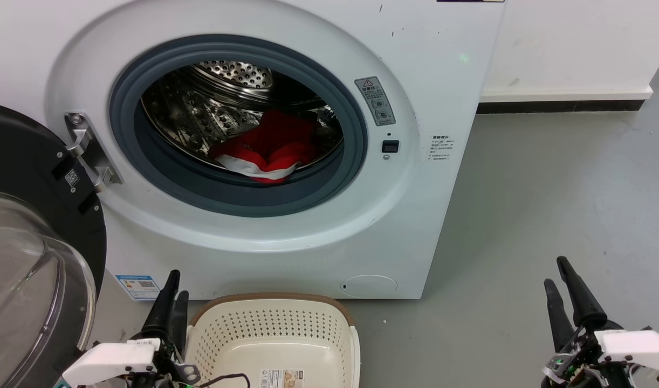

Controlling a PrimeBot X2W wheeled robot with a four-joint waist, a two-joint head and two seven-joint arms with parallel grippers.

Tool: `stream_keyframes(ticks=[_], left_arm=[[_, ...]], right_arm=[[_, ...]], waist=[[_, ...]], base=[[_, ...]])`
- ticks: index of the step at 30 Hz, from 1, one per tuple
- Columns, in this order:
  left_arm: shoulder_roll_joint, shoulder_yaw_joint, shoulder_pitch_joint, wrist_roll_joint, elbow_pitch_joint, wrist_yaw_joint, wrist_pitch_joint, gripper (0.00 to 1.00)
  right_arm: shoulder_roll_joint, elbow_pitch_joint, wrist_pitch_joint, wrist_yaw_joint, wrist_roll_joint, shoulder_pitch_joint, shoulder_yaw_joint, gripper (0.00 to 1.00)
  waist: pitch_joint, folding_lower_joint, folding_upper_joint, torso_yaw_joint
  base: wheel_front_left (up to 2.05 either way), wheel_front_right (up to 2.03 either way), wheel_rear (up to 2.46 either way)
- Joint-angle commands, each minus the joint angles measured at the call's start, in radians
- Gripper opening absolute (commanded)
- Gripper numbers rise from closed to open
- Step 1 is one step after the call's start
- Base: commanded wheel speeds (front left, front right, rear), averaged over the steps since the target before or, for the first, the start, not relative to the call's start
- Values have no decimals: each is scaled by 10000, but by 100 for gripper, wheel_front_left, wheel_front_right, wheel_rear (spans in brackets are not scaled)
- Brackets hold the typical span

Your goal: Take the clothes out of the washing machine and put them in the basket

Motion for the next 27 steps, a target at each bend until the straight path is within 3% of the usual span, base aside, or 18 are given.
stream_keyframes(ticks=[1,10,27], left_arm=[[19,19,-147,101,-240,0,-114,100],[24,241,-60,1557,-663,72,-563,100],[33,-165,291,5298,-1667,871,-1294,100]], right_arm=[[-7,-176,-106,0,-86,-135,44,100],[-7,-472,-556,0,-1386,-29,68,100],[-7,-1618,-1288,0,-5407,255,426,100]], waist=[[2,0,0,2],[23,0,0,1],[47,0,0,-27]], base=[[0,0,0],[0,0,0],[0,0,0]])
